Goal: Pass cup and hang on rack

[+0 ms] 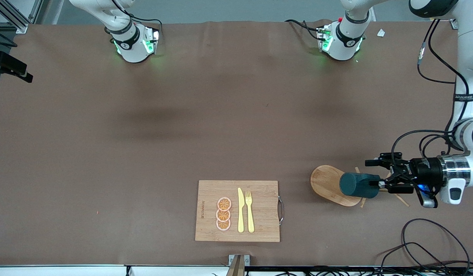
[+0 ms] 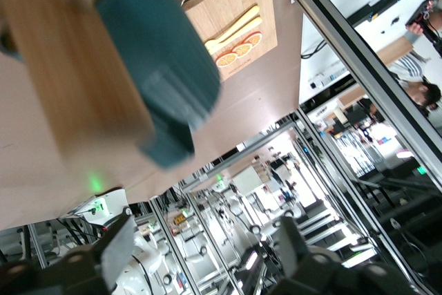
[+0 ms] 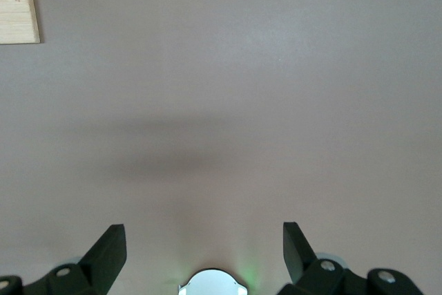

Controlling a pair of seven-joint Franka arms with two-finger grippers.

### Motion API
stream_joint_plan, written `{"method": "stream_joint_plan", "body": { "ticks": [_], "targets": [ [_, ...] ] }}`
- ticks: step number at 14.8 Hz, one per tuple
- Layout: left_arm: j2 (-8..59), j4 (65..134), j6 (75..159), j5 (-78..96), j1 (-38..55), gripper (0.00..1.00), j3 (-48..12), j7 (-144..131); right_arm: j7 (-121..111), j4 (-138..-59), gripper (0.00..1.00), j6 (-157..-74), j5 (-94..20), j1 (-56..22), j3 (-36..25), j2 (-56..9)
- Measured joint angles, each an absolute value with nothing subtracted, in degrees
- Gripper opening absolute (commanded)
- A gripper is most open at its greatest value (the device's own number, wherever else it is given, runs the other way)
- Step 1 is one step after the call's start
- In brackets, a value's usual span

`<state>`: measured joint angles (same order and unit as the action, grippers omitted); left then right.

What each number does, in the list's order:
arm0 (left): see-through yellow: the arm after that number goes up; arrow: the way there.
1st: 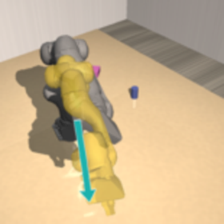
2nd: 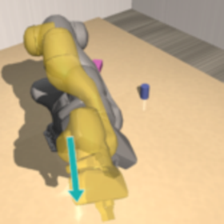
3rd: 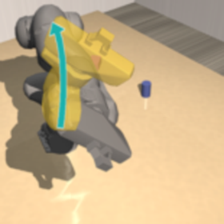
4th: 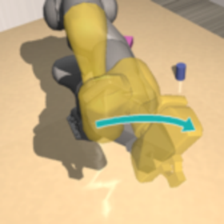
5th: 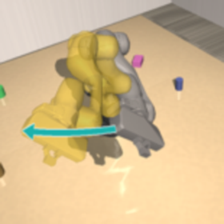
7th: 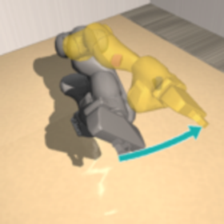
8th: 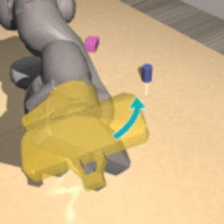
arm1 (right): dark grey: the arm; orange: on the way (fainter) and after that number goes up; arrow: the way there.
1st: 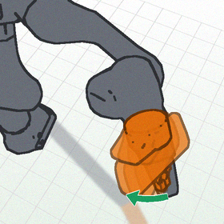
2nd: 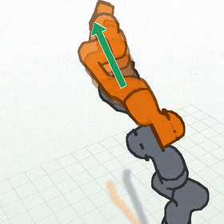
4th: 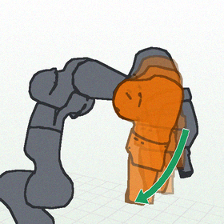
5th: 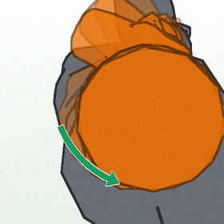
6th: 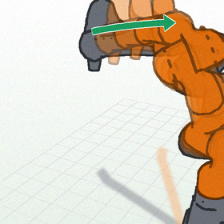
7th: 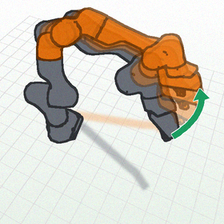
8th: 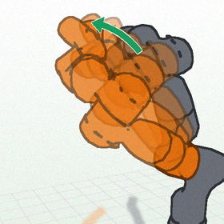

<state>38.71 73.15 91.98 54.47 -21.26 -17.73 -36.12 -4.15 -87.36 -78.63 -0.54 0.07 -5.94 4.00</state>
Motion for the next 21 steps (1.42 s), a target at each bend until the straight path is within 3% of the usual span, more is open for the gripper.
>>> {"method": "stream_joint_plan", "body": {
  "ticks": [4,9,15,21],
  "targets": [
    [29.29,72.41,91.35,41.62,-20.97,1.00,-20.47,-41.58,-4.16,-87.05,1.00,-78.63,-0.52,0.06,-5.92,4.03],
    [20.05,72.38,89.88,9.80,-20.87,0.99,-30.54,-31.59,-4.13,-86.94,1.00,-78.49,-0.47,0.07,-5.97,4.03],
    [16.67,72.78,89.34,-1.39,-21.62,1.00,-29.98,-10.69,-4.13,-86.94,1.00,-78.45,-0.47,0.08,-6.02,4.03],
    [14.32,72.85,87.89,-1.73,-18.24,1.00,-28.66,-11.06,-4.13,-86.94,1.00,-78.45,-0.43,0.11,-6.04,4.03]
  ]
}}
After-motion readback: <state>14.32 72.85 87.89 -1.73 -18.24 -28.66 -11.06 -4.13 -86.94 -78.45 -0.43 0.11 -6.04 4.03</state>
